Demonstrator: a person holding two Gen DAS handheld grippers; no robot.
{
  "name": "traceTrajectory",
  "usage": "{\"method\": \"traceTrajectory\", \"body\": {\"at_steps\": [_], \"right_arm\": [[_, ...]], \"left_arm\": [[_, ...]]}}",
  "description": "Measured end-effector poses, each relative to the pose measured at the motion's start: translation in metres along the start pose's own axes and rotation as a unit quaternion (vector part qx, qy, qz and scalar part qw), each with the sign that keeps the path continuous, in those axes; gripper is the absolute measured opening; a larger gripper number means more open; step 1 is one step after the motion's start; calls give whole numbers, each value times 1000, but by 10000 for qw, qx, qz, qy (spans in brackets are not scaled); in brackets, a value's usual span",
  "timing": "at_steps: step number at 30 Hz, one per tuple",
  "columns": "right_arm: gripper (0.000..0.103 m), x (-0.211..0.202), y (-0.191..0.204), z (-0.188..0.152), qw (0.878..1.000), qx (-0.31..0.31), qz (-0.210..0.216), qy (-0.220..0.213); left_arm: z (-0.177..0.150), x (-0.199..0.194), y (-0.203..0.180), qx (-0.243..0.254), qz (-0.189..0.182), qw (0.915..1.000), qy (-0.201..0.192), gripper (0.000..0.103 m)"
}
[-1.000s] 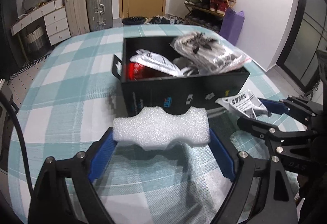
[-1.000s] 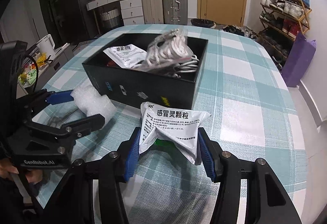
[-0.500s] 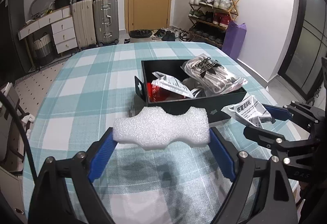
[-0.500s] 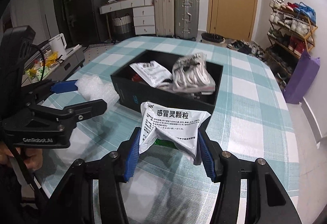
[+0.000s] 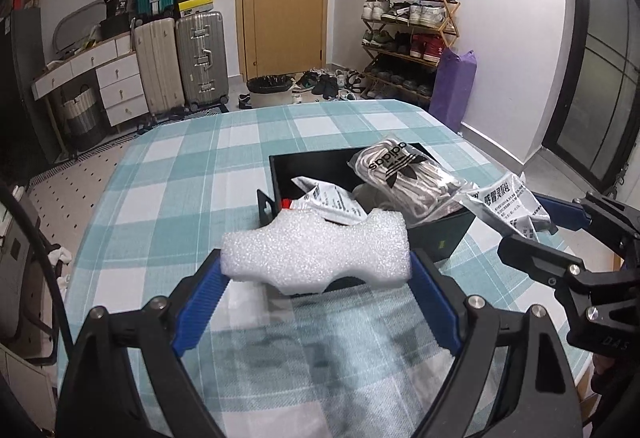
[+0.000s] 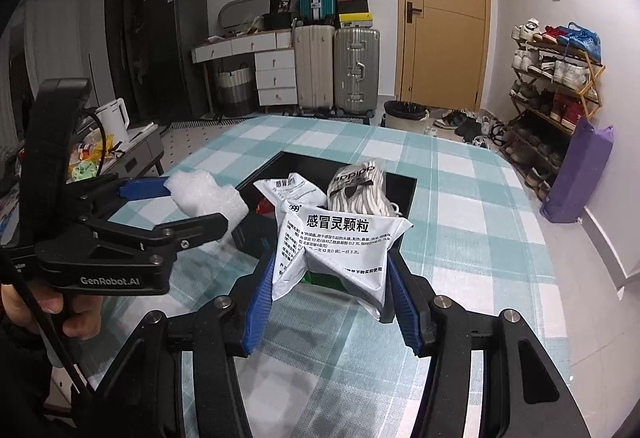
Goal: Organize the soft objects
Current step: 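Carry the foam block and sachet over the black box with both grippers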
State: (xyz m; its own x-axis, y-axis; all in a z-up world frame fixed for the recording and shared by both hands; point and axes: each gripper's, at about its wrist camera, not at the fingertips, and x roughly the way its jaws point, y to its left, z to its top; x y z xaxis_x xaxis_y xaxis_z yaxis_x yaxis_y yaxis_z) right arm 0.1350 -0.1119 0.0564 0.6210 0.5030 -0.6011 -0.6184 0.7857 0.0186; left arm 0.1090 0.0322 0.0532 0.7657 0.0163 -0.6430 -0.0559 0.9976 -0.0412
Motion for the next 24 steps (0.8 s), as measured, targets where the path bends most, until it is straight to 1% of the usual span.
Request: {"method": "traceTrajectory", "body": {"at_steps": [4, 14, 20, 24], "right_arm": [[54, 5, 0, 7, 10000, -59, -40, -29], [54, 24, -9, 24, 9996, -185, -179, 71], [54, 42, -9, 33, 9990, -364, -216, 157], [54, 59, -10, 37, 9977, -521, -317, 281]], "left_arm": [[6, 5, -2, 76, -21, 10000, -14, 89], [24, 27, 0, 198, -38, 9998, 36, 89], [33, 39, 3, 163, -48, 9998, 58, 89], [36, 45, 7, 105, -58, 9999, 60, 89]]}}
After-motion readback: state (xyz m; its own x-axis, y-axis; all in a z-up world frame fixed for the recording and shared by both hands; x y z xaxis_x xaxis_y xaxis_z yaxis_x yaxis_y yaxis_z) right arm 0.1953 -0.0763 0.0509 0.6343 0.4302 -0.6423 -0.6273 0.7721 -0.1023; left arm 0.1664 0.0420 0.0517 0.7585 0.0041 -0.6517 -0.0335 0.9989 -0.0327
